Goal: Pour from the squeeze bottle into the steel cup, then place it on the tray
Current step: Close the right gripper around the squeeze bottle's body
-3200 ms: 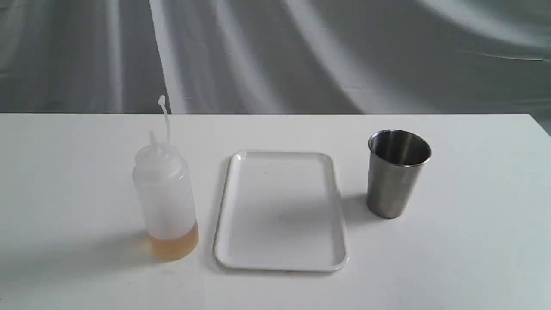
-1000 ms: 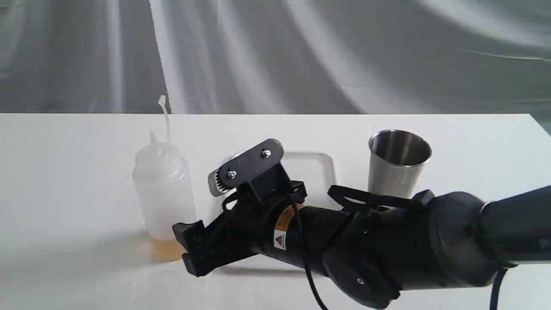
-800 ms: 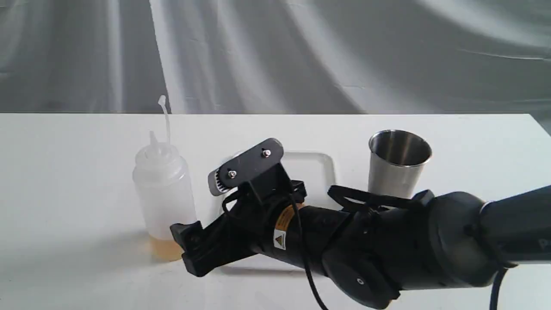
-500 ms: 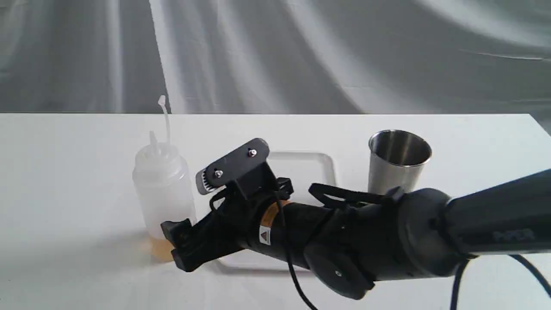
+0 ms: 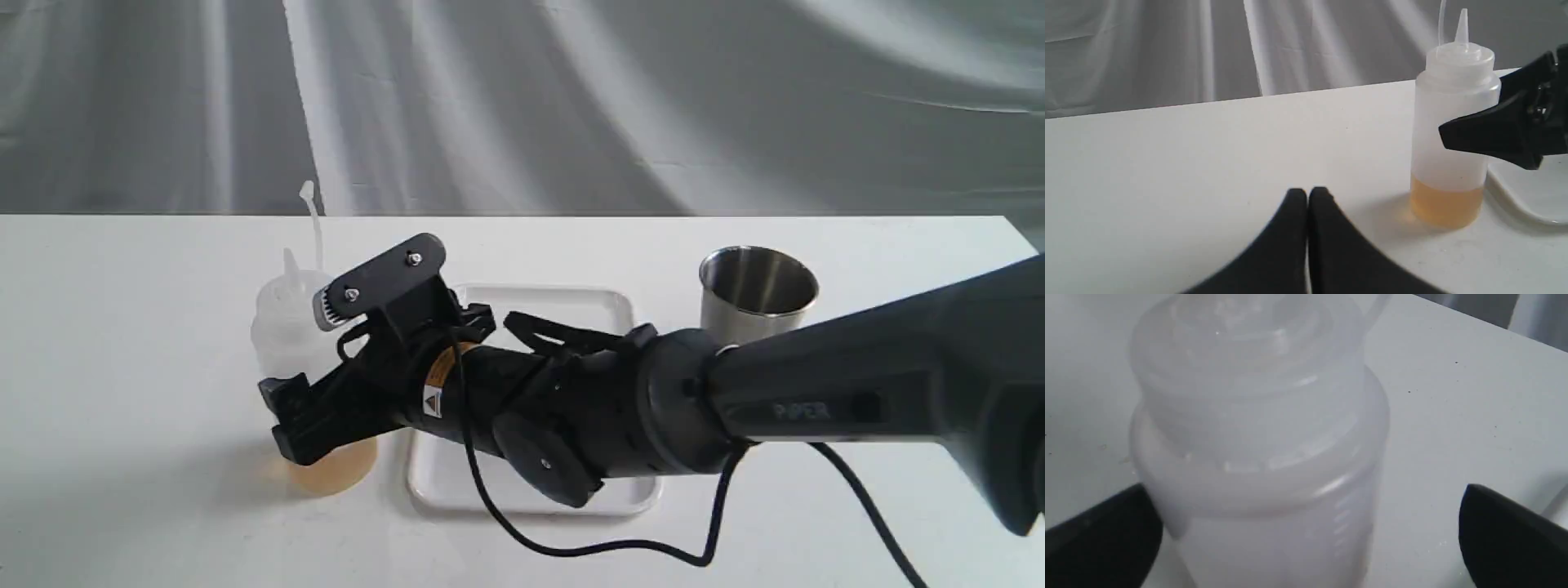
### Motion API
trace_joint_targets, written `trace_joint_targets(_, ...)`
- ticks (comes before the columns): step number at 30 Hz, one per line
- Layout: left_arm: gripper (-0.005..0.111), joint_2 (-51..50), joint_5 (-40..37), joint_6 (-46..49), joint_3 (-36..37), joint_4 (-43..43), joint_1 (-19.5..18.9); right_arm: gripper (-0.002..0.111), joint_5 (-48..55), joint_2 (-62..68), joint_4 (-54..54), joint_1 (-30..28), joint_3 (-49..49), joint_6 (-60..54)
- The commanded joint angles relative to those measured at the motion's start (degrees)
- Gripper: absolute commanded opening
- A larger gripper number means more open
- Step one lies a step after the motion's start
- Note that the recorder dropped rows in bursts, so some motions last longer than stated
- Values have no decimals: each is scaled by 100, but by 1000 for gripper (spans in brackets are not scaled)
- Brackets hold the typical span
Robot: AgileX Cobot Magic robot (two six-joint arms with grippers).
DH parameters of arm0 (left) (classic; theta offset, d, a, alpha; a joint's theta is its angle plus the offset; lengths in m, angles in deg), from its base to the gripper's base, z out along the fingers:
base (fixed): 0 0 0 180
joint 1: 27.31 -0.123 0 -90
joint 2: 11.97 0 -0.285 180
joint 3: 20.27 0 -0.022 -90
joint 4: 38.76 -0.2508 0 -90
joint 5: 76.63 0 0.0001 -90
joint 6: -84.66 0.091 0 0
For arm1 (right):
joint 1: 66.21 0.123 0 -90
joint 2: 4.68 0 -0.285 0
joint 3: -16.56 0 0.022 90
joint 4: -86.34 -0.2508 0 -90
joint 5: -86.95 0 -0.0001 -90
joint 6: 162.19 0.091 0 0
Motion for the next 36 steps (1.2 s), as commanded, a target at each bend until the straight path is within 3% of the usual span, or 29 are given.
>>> trace_joint_targets(1,0,15,39,-18,25,4,33,97,24,156,91,13,-281,114)
trace_joint_targets(14,0,15,39,-32,25,4,33,97,271,514,173,131,-722,458)
trace_joint_targets(23,0,15,39,-18,25,4,33,88,271,523,173,131,-722,458)
trace_joint_targets(27,0,15,39,-18,25,4,33,74,271,523,173,131,-722,458)
trace_joint_targets(30,0,15,39,-18,25,4,33,54,271,523,173,131,-722,458)
trace_joint_targets(36,0,15,39,-28,25,4,33,26,285,458,173,131,-722,458)
